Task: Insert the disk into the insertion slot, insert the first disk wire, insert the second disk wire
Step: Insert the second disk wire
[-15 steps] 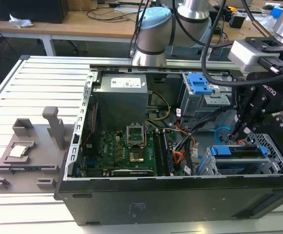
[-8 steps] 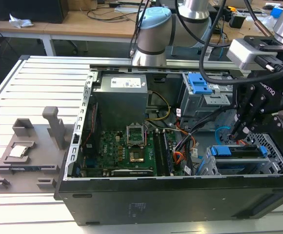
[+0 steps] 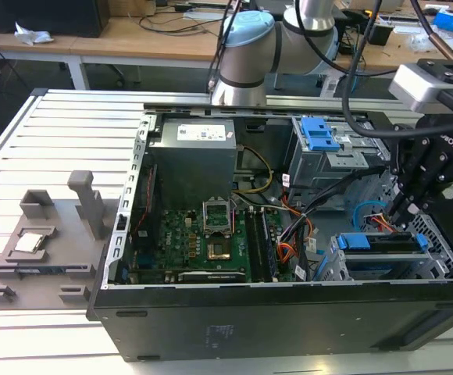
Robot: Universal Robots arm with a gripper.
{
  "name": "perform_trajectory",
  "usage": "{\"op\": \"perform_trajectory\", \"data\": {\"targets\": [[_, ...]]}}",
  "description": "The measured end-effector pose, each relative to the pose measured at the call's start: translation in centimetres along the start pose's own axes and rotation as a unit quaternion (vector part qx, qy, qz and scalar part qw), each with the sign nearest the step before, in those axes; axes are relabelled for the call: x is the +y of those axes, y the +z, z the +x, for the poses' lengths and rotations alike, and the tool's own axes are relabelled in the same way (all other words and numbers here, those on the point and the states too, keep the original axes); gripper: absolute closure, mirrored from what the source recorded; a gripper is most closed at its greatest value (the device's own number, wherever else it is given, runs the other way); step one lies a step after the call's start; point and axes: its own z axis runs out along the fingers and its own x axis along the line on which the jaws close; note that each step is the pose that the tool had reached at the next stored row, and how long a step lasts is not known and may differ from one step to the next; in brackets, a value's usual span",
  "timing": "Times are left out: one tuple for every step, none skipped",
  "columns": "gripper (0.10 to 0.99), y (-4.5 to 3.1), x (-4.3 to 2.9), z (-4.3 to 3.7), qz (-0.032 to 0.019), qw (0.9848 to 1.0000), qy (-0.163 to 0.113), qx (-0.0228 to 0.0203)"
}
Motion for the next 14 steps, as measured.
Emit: {"op": "perform_trajectory", "data": {"targets": [[0.922, -0.01, -0.15, 0.02, 0.0000, 1.0000, 0.000, 0.0000], [0.922, -0.02, -0.37, 0.05, -0.0001, 1.0000, 0.000, 0.0000], [0.922, -0.03, -0.62, 0.08, -0.0001, 1.0000, 0.000, 0.0000], [0.922, -0.03, -0.89, 0.12, -0.0002, 1.0000, 0.000, 0.0000], [0.922, -0.04, -1.13, 0.15, -0.0003, 1.0000, 0.000, -0.0001], [0.922, -0.03, -1.32, 0.17, -0.0003, 1.0000, 0.000, -0.0001], [0.922, 0.00, -1.38, 0.21, -0.0003, 1.0000, 0.000, -0.0001], [0.922, 0.07, -1.38, 0.29, -0.0003, 1.0000, 0.000, -0.0001], [0.922, 0.18, -1.38, 0.38, -0.0003, 1.0000, 0.000, -0.0001], [0.922, 0.27, -1.38, 0.43, -0.0003, 1.0000, 0.000, 0.0000], [0.922, 0.33, -1.38, 0.46, -0.0003, 1.0000, 0.000, 0.0000], [0.922, 0.40, -1.38, 0.49, -0.0003, 1.0000, 0.000, 0.0000], [0.922, 0.51, -1.38, 0.50, -0.0003, 1.0000, 0.000, 0.0000], [0.922, 0.57, -1.38, 0.52, -0.0003, 1.0000, 0.000, 0.0000]]}}
